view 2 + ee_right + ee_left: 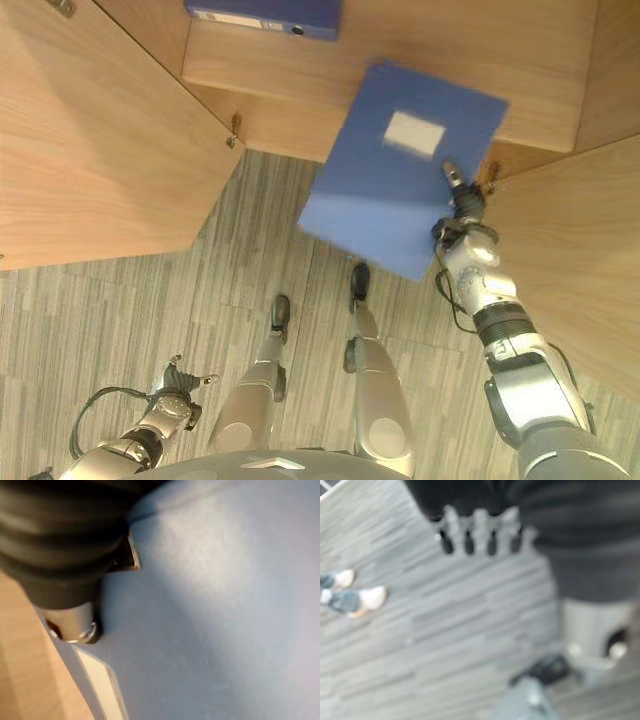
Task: Put the empty folder in the office cabinet
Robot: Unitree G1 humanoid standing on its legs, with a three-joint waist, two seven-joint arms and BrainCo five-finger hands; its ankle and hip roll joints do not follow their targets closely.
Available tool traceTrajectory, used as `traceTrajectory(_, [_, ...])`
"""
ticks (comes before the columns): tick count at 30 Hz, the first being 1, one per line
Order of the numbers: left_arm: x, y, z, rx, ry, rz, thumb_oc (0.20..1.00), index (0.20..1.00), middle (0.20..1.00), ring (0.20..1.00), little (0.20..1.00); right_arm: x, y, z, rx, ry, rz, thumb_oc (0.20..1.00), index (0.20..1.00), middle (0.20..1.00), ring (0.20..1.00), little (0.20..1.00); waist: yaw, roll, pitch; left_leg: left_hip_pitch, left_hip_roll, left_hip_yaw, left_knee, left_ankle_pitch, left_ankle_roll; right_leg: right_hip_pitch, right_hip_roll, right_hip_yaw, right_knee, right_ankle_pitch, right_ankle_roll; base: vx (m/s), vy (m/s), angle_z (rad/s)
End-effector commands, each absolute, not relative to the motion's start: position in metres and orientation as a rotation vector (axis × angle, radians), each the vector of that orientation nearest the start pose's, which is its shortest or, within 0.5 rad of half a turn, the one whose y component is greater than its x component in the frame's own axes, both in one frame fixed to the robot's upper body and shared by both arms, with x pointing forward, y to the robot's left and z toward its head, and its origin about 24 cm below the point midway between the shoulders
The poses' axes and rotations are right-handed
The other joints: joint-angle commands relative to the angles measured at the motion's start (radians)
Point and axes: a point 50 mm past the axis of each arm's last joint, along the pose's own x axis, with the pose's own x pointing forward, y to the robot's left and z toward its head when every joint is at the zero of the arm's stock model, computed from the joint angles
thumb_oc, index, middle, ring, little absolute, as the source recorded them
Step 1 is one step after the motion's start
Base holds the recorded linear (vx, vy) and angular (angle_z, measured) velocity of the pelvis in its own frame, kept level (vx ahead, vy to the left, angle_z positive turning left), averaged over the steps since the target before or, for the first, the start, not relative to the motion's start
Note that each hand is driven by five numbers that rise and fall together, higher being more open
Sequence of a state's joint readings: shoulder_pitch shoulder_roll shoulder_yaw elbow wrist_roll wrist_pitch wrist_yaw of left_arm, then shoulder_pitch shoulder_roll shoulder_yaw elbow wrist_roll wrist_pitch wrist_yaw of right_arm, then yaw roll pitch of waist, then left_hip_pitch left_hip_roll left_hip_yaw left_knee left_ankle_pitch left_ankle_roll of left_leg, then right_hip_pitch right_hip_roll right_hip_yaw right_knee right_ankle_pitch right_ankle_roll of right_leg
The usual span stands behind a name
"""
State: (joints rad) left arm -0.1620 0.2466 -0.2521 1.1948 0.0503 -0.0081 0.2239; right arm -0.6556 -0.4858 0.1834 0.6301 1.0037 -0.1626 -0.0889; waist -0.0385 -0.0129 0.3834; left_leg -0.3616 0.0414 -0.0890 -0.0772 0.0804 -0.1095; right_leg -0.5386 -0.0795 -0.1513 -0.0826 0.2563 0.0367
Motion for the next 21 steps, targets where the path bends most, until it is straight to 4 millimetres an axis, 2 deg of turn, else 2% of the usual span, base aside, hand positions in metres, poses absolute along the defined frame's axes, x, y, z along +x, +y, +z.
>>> traceTrajectory(1, [0.144,0.250,-0.140,0.634,1.038,0.105,1.000,1.000,1.000,1.000,1.000,0.379,-0.258,0.182,0.500,-0.335,-0.262,0.200,0.200,0.200,0.200,0.200,0.031,-0.004,-0.045,0.024,-0.013,0.006,-0.010,-0.072,-0.018,-0.030,-0.071,0.031,-0.005,-0.032,0.124,-0.01,-0.024,-0.03])
traceTrajectory(3, [0.143,0.249,-0.140,0.637,1.027,0.100,1.000,1.000,1.000,1.000,1.000,0.385,-0.274,0.213,0.502,-0.384,-0.348,0.200,0.200,0.200,0.200,0.200,0.050,0.009,-0.040,0.001,-0.008,0.002,-0.010,-0.073,-0.022,-0.049,-0.065,0.029,-0.005,-0.035,0.122,0.00,-0.051,0.01])
traceTrajectory(4, [0.143,0.248,-0.140,0.644,1.014,0.092,1.000,1.000,1.000,1.000,1.000,0.387,-0.287,0.238,0.503,-0.415,-0.415,0.200,0.200,0.200,0.200,0.200,0.064,0.023,-0.038,-0.026,-0.007,-0.004,-0.010,-0.069,-0.026,-0.069,-0.064,0.026,-0.005,-0.037,0.123,-0.01,-0.064,0.09])
traceTrajectory(6, [0.145,0.248,-0.138,0.659,0.997,0.080,1.000,1.000,1.000,1.000,1.000,0.386,-0.303,0.269,0.505,-0.460,-0.489,0.200,0.200,0.200,0.200,0.200,0.082,0.039,-0.034,-0.060,-0.009,-0.013,-0.010,-0.063,-0.031,-0.097,-0.067,0.022,-0.005,-0.039,0.123,-0.01,-0.050,0.13])
traceTrajectory(8, [0.146,0.247,-0.138,0.656,0.995,0.080,1.000,1.000,1.000,1.000,1.000,0.386,-0.303,0.270,0.504,-0.463,-0.487,0.200,0.200,0.200,0.200,0.200,0.080,0.042,-0.035,-0.064,-0.009,-0.014,-0.010,-0.062,-0.031,-0.100,-0.067,0.021,-0.005,-0.039,0.123,0.00,-0.024,0.22])
traceTrajectory(9, [0.148,0.246,-0.137,0.666,0.978,0.069,1.000,1.000,1.000,1.000,1.000,0.381,-0.318,0.293,0.484,-0.484,-0.552,0.200,0.200,0.200,0.200,0.200,0.095,0.060,-0.034,-0.096,-0.013,-0.023,-0.010,-0.056,-0.036,-0.128,-0.073,0.013,-0.003,-0.040,0.123,-0.01,-0.037,0.16])
traceTrajectory(11, [0.152,0.244,-0.136,0.674,0.954,0.064,1.000,1.000,1.000,1.000,1.000,0.375,-0.330,0.309,0.485,-0.501,-0.602,0.200,0.200,0.200,0.200,0.200,0.108,0.075,-0.036,-0.123,-0.015,-0.030,-0.010,-0.053,-0.040,-0.154,-0.076,0.006,0.004,-0.043,0.122,-0.02,-0.031,0.09])
traceTrajectory(13, [0.154,0.241,-0.135,0.682,0.940,0.054,1.000,1.000,1.000,1.000,1.000,0.371,-0.336,0.316,0.508,-0.517,-0.628,0.200,0.200,0.200,0.200,0.200,0.115,0.087,-0.041,-0.142,-0.015,-0.032,-0.010,-0.053,-0.042,-0.176,-0.077,0.003,0.009,-0.048,0.121,0.01,-0.004,0.21])
traceTrajectory(16, [0.153,0.241,-0.136,0.700,0.941,0.053,1.000,1.000,1.000,1.000,1.000,0.369,-0.337,0.327,0.560,-0.554,-0.637,0.200,0.200,0.200,0.200,0.200,0.129,0.098,-0.037,-0.142,0.007,0.003,-0.010,-0.049,-0.029,-0.202,-0.072,0.014,0.036,-0.072,0.110,-0.02,0.007,0.11])
traceTrajectory(17, [0.155,0.242,-0.135,0.701,0.934,0.052,1.000,1.000,1.000,1.000,1.000,0.369,-0.333,0.333,0.596,-0.576,-0.634,0.200,0.200,0.200,0.200,0.200,0.136,0.096,-0.019,-0.171,0.004,0.010,0.065,-0.067,-0.014,-0.210,-0.079,0.019,0.063,-0.087,0.103,-0.04,-0.036,-0.02])
traceTrajectory(18, [0.155,0.242,-0.134,0.703,0.929,0.060,1.000,1.000,1.000,1.000,1.000,0.369,-0.328,0.340,0.689,-0.613,-0.644,0.200,0.200,0.200,0.200,0.200,0.151,0.110,-0.006,-0.215,-0.008,-0.007,0.190,-0.146,0.009,-0.217,-0.074,0.043,0.113,-0.126,0.098,-0.11,-0.034,-0.01])
traceTrajectory(19, [0.155,0.241,-0.134,0.705,0.928,0.060,1.000,1.000,1.000,1.000,1.000,0.369,-0.328,0.340,0.690,-0.615,-0.646,0.200,0.200,0.200,0.200,0.200,0.147,0.105,0.002,-0.232,-0.016,-0.002,0.208,-0.137,0.010,-0.231,-0.083,0.035,0.123,-0.109,0.090,0.00,0.000,0.00])
traceTrajectory(20, [0.158,0.241,-0.133,0.712,0.916,0.063,1.000,1.000,1.000,1.000,1.000,0.370,-0.328,0.336,0.798,-0.616,-0.658,0.200,0.200,0.200,0.200,0.200,0.160,0.124,-0.012,-0.255,-0.014,-0.022,0.249,-0.180,0.023,-0.238,-0.077,0.054,0.152,-0.143,0.096,0.01,0.000,0.07])
traceTrajectory(21, [0.160,0.242,-0.132,0.718,0.910,0.069,1.000,1.000,1.000,1.000,1.000,0.370,-0.327,0.335,0.854,-0.617,-0.663,0.200,0.200,0.200,0.200,0.200,0.166,0.132,-0.022,-0.271,-0.015,-0.028,0.262,-0.187,0.025,-0.253,-0.080,0.057,0.170,-0.147,0.092,0.09,-0.002,0.05])
